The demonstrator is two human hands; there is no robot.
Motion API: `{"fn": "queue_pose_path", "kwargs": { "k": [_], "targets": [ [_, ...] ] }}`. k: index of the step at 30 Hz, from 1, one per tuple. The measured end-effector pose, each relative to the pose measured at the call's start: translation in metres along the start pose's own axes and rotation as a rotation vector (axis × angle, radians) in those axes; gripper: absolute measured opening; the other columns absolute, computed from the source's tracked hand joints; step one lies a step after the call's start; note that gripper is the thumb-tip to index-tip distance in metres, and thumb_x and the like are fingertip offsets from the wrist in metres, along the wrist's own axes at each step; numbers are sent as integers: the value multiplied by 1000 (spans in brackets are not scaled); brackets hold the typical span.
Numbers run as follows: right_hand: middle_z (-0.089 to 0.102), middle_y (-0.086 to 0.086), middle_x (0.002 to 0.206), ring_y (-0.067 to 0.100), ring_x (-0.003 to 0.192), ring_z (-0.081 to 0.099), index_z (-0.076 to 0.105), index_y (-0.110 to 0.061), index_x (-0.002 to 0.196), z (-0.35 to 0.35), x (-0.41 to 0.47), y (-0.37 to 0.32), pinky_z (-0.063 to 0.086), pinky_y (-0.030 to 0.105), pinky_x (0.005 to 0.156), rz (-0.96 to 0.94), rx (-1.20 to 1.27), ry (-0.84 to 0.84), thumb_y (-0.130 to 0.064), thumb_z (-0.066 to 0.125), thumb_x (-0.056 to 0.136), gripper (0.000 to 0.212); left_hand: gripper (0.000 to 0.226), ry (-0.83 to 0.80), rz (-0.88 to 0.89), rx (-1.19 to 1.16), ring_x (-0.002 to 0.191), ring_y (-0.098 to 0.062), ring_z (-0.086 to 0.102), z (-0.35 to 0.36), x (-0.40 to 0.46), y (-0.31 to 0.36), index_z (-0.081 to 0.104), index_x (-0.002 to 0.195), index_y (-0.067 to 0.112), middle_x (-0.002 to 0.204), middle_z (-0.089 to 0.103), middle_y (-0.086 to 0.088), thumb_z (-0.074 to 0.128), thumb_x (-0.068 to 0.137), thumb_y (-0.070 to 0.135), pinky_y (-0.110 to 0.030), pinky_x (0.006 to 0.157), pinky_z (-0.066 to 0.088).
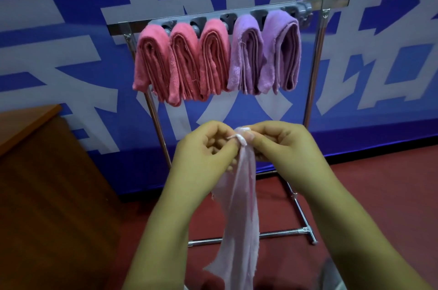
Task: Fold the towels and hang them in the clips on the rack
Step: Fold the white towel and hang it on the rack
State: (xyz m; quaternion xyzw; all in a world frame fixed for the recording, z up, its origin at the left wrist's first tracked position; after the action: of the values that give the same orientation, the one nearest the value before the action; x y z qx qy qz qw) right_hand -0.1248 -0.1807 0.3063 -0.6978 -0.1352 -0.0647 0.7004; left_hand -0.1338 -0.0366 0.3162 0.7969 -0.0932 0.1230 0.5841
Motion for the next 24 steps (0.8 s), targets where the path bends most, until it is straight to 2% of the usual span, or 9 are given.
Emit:
{"fn": "queue_pose_path", "kwargs": {
  "k": [3, 6, 9, 12, 14, 17, 19, 21, 24],
  "targets": [
    [76, 5, 83, 14, 80, 72, 74, -12, 94, 1, -2, -1, 57, 22, 71, 7, 5, -42, -14, 62, 88, 14, 17, 40, 90, 142, 60, -9, 50, 0, 0, 0, 63, 69, 21, 71, 59, -5, 71, 78, 33, -20, 56, 45],
    [76, 1, 87, 13, 85, 72, 73, -13, 97, 1, -3, -2, 57, 24, 75, -13, -23, -99, -16, 57, 91, 17, 20, 97, 175, 262, 70, -2, 52, -2, 2, 0, 59, 66, 24, 83, 53, 6, 71, 76, 37, -13, 62, 43],
    [76, 1, 90, 13, 89, 71, 73, -14, 97, 0, -6, -6, 56, 28, 83, -60, -53, -147, -23, 63, 84, 19, 15, 67, 206, 240, 89, -1, 57, -2, 2, -1, 58, 69, 24, 91, 58, 9, 67, 76, 34, -15, 76, 46],
    [76, 0, 89, 12, 89, 71, 71, -18, 94, -3, -8, -8, 55, 27, 86, -89, -43, -179, -28, 70, 69, 27, 16, 6, 147, 159, 91, -5, 61, -2, 1, -2, 59, 70, 24, 87, 66, 7, 71, 79, 28, -27, 82, 51],
    [76, 2, 89, 13, 89, 72, 71, -16, 94, -6, -7, -7, 55, 29, 86, -95, -36, -166, -24, 70, 69, 26, 14, -8, 125, 112, 90, -6, 63, -1, 1, -1, 60, 70, 23, 84, 68, 8, 70, 80, 25, -30, 82, 51],
    [75, 5, 90, 16, 89, 72, 71, -11, 97, -10, -3, -4, 55, 37, 87, -86, -73, -159, -16, 66, 81, 18, 13, -54, 111, 56, 87, -4, 65, 0, 4, -3, 62, 71, 22, 83, 69, 10, 70, 80, 20, -29, 81, 50],
    [74, 6, 91, 19, 90, 71, 69, -12, 99, -12, -2, -3, 54, 44, 87, -90, -132, -157, -14, 60, 90, 13, 12, -146, 101, 24, 90, -9, 65, -3, 8, -8, 62, 73, 23, 87, 69, 9, 72, 78, 27, -33, 84, 49],
    [72, 6, 94, 24, 93, 68, 67, -17, 98, -14, -2, -2, 52, 51, 88, -110, -167, -130, -22, 55, 93, 15, 19, -304, 79, 63, 99, -12, 63, -10, 13, -16, 62, 75, 26, 98, 67, 8, 71, 71, 42, -37, 92, 47],
    [68, 4, 96, 28, 96, 64, 65, -23, 95, -22, -1, -3, 49, 55, 90, -106, -140, -67, -34, 49, 89, 20, 29, -585, -7, 321, 111, 1, 54, -22, 18, -38, 67, 84, 31, 114, 59, 18, 71, 66, 53, -28, 100, 38]
  ]
}}
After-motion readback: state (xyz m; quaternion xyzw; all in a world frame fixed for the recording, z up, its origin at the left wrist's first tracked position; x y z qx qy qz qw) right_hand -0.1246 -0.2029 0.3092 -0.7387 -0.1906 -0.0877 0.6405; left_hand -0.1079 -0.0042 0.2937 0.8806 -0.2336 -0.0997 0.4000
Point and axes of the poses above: each hand's wrist, its own x-axis towards the middle knuckle, its own z-axis out of the palm, y = z × x, the point moved 2 cm from there along x, towards the middle knuckle
